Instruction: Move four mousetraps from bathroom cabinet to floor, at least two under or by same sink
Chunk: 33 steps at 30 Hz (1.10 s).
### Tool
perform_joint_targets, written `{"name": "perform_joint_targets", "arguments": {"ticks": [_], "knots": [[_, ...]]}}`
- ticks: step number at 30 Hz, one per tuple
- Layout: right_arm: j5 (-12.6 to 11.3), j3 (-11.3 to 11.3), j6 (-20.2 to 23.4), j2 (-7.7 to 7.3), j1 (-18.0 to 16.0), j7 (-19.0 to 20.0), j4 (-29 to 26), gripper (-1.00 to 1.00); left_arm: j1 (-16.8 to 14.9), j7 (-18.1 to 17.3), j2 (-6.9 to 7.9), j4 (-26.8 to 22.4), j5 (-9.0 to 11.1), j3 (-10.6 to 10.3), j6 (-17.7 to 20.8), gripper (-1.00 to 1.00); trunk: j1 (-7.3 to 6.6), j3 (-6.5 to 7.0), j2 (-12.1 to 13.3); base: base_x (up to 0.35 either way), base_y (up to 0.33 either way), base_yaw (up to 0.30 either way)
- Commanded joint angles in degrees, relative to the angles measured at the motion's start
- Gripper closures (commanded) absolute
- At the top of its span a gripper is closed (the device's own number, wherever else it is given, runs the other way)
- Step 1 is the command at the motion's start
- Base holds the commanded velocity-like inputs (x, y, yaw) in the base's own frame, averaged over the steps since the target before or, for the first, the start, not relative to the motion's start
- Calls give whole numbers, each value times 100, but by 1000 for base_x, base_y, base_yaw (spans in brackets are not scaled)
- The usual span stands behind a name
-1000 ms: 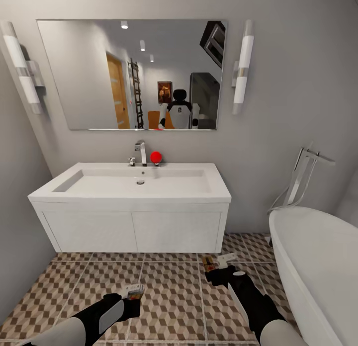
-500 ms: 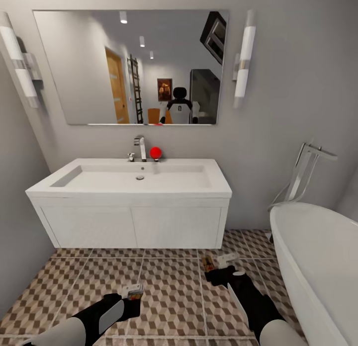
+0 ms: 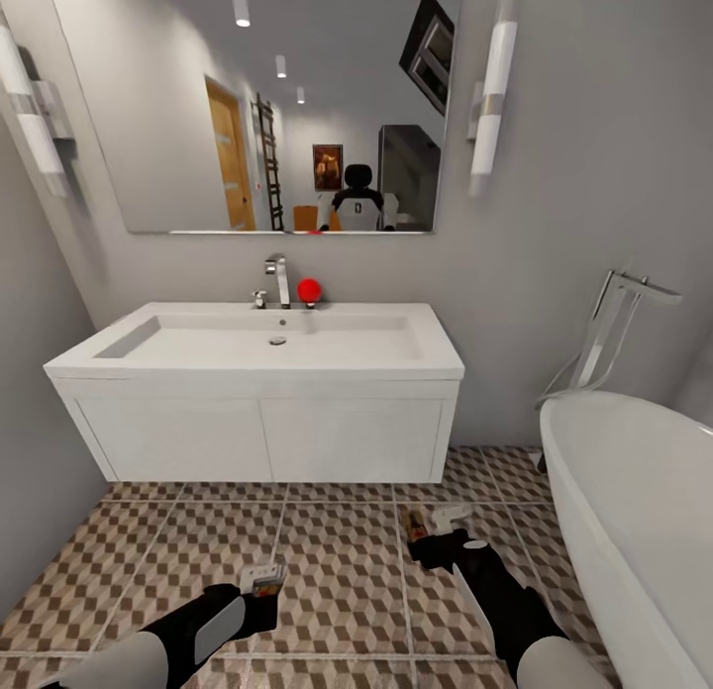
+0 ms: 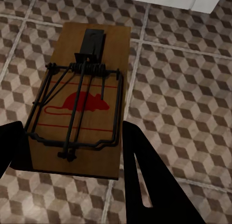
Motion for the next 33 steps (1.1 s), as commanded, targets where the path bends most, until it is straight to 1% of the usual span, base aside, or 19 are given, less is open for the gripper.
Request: {"name": "perform_joint_targets", "arguments": {"ticks": [1,4,8,9,10,12,13,14,16,18,20,33], "knots": [[36,-6,34,2,-2,37,-11,100,-6,48,14,-37,58,-38,12,100,22,-34,-45,0,0,0],[36,-6,34,3,-2,37,-11,100,-3,48,128,-207,57,-37,9,100,88,-115,-165,0,0,0],[35,-6,34,5,-2,37,-5,100,-3,64,363,-642,20,-41,-24,100,176,-223,-325,0,0,0],[35,-6,34,9,-2,37,-4,100,-3,68,428,-730,-18,-42,-51,100,198,-250,-366,0,0,0],[35,-6,34,11,-2,37,-3,100,-2,71,460,-763,-41,-42,-68,100,220,-277,-406,0,0,0],[35,-6,32,17,-2,31,-3,100,-2,80,562,-849,-157,-42,-183,100,264,-332,-486,0,0,0],[35,-6,32,18,-2,31,-3,100,-2,80,577,-862,-196,-42,-244,100,286,-359,-526,0,0,0],[35,-6,30,19,-2,29,-2,100,-4,84,607,-885,-302,-42,-421,100,308,-386,-566,0,0,0],[35,-6,30,20,-2,28,-2,100,-3,88,626,-901,-439,-42,-611,100,352,-440,-646,0,0,0],[35,-6,28,20,-2,28,-2,100,-3,91,636,-910,-585,-42,-716,100,395,-494,-727,0,0,0],[39,-6,28,21,-2,28,-3,100,-2,92,634,-912,-630,-42,-741,100,439,-548,-807,0,0,0],[43,-6,25,21,-2,28,-3,100,-2,91,630,-929,-651,-51,-762,100,725,-900,-1328,0,0,0]]}}
